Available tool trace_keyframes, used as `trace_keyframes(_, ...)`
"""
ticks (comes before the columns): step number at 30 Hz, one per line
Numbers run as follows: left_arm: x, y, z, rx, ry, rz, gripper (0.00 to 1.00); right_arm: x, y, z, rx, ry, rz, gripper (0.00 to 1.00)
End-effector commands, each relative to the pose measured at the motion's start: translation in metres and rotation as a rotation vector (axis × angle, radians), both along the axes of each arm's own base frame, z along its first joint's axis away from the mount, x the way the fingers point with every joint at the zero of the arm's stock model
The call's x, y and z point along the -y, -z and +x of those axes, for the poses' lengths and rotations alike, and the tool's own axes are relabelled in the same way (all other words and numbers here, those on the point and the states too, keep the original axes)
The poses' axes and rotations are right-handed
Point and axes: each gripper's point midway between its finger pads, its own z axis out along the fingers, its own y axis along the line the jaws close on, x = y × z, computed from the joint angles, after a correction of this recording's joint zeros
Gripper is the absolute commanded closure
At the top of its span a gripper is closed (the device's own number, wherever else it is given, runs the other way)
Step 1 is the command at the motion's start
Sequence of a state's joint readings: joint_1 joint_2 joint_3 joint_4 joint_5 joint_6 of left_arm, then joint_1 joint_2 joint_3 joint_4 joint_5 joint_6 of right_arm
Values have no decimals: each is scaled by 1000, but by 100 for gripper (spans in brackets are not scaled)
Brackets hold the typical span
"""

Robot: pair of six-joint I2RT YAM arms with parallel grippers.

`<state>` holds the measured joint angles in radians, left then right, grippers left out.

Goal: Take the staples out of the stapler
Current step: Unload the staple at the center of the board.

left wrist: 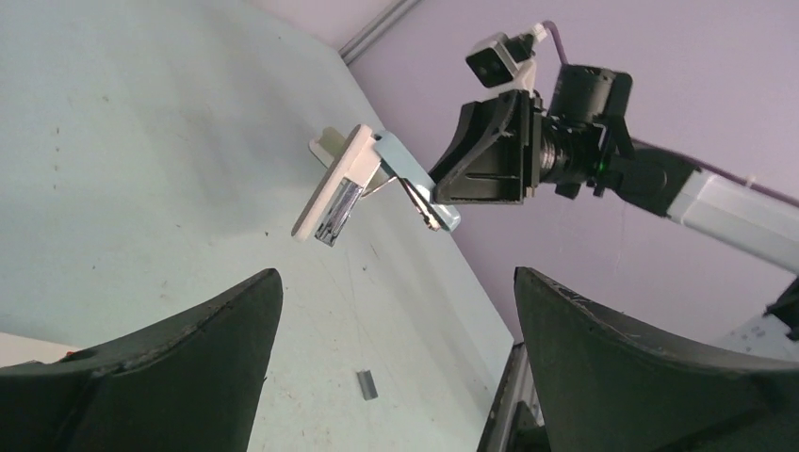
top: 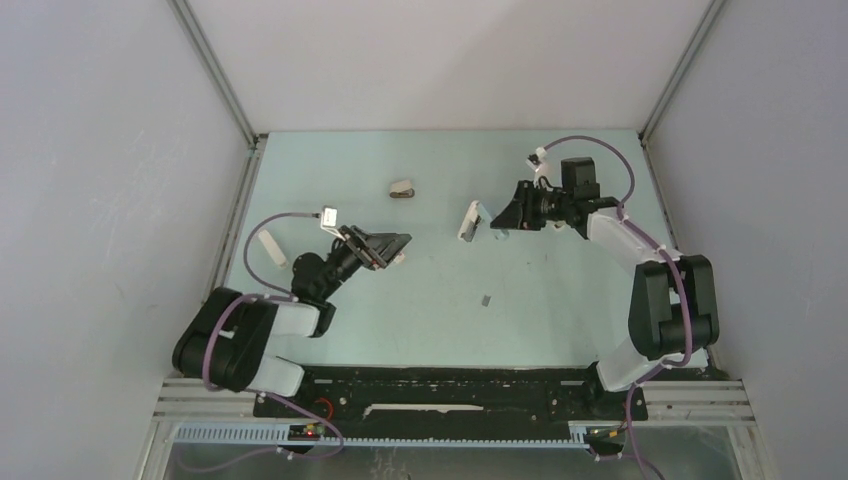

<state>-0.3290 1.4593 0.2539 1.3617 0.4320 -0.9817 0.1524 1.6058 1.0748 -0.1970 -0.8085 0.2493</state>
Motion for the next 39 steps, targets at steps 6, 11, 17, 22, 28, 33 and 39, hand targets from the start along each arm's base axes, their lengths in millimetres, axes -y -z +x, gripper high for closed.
trace_keyframes(6,-7,-19,-51,297,81,195,0,-12,-22,-29,133,-202,-32,100)
trace_keyframes(11,-15,-21,-66,442,53,294,0,-26,-29,-49,209,-322,-39,100)
trace_keyframes(17,-12,-16,-76,526,67,361,0,-34,-29,-70,275,-450,-42,100)
trace_keyframes(22,1,-4,-82,542,141,397,0,-30,-25,-76,325,-505,-67,100)
trace_keyframes(28,13,1,-84,594,195,441,0,-25,-23,-83,379,-558,-96,100)
trace_keyframes(33,17,0,-81,655,205,480,0,-21,-23,-84,406,-575,-98,100)
trace_keyframes(39,36,-1,-78,714,294,496,0,-19,-28,-87,430,-590,-87,100)
